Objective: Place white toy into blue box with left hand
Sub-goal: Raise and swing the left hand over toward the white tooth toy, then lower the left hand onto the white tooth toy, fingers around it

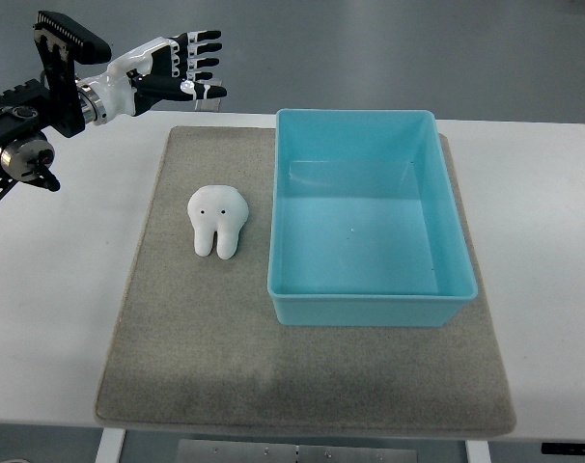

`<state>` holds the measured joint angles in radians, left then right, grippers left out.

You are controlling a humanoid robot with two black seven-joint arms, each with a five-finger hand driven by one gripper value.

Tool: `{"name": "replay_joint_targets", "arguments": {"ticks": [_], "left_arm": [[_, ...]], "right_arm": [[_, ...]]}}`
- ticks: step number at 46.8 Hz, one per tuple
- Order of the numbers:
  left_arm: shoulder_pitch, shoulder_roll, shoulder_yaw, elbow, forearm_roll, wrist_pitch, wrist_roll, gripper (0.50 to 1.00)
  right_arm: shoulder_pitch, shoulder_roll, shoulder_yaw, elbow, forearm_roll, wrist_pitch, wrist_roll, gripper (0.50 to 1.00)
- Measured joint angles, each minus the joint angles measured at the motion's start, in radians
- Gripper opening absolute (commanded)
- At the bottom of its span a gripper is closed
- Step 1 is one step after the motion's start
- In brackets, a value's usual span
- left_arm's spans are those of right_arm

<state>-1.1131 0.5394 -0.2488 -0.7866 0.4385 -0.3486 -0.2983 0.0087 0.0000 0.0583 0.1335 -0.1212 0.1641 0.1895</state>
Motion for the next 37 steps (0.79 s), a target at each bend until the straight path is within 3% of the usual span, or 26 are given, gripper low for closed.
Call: {"name": "replay_joint_targets", "arguments": {"ticks": [19,37], "left_arm": [[-0.003,0.078,0.046,-0.164,0.327,-0.029,0.0,0.975],[-0.041,0.08,0.095,-0.184,0.564,-0.029,0.001,0.975]], "right_arm": [[0.001,0.0,0.0,0.0,0.0,0.0,0.0,0.936],[0.0,0.0,0.0,0.0,0.0,0.0,0.0,0.936]]}}
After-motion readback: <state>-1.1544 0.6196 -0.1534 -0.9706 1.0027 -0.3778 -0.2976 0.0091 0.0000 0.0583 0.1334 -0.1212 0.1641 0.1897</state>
